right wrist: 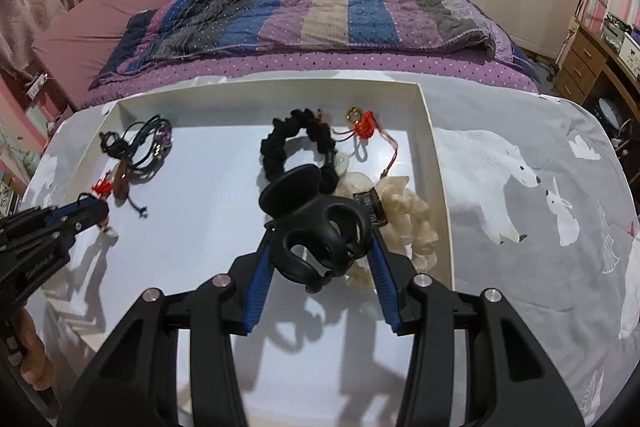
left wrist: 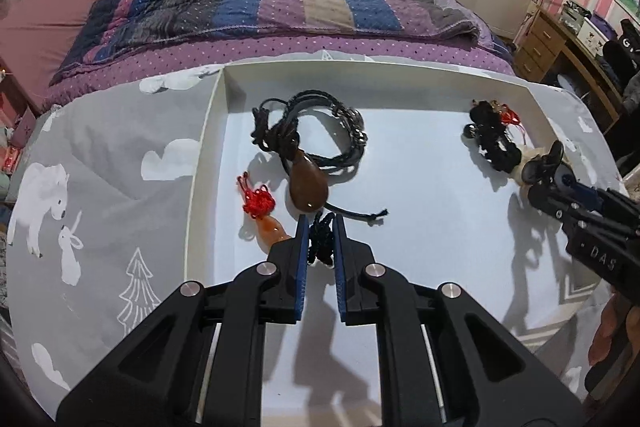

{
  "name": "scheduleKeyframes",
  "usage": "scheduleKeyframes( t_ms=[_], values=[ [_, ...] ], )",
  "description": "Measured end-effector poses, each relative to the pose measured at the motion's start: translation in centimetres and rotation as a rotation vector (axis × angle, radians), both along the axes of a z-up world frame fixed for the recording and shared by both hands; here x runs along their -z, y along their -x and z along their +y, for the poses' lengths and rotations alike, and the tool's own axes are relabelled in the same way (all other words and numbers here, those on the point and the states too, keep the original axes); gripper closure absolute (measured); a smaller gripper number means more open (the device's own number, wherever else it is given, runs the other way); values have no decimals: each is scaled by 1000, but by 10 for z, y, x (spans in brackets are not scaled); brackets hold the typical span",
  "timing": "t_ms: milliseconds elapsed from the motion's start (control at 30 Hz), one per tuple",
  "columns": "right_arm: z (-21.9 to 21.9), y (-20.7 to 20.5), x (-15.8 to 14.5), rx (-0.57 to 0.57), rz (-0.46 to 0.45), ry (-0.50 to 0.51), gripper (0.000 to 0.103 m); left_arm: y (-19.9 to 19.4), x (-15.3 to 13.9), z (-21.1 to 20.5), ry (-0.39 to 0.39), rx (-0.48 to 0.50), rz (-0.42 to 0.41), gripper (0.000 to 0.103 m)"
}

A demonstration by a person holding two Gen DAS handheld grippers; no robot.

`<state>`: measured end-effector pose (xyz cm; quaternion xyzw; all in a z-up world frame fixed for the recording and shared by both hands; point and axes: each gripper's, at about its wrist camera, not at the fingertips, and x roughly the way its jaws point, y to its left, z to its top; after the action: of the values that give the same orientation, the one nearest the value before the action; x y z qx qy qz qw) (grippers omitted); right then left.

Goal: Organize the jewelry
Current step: 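Carry both items into the white tray and lower them down, then open both tools and withdraw them from the tray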

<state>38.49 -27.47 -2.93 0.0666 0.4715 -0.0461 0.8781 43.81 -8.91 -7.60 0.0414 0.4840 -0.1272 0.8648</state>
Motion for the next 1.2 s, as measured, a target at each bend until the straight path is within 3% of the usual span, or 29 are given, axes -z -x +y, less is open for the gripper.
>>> scheduleKeyframes(
  t_ms=[267, 933, 1000, 1067, 1133, 1200],
  values=[
    [2, -3, 7, 6, 8, 51, 57, -6, 8, 0, -29, -15, -4, 93],
    [11, -3, 10, -17, 12, 57, 54, 2, 12, -5, -38, 10, -16, 91],
    [13, 0, 4, -20, -2, 51, 53, 6, 7, -5, -34, 8, -33, 87],
    [15, 4, -4, -21, -26, 57, 46, 11, 0, -6, -41, 7, -63, 69],
    [15, 6, -10, -19, -42, 59, 41, 17, -9, -8, -48, 12, -95, 58],
    [15, 7, -15, -21, -56, 53, 40, 22, -17, -9, -44, 18, -119, 56]
  ],
)
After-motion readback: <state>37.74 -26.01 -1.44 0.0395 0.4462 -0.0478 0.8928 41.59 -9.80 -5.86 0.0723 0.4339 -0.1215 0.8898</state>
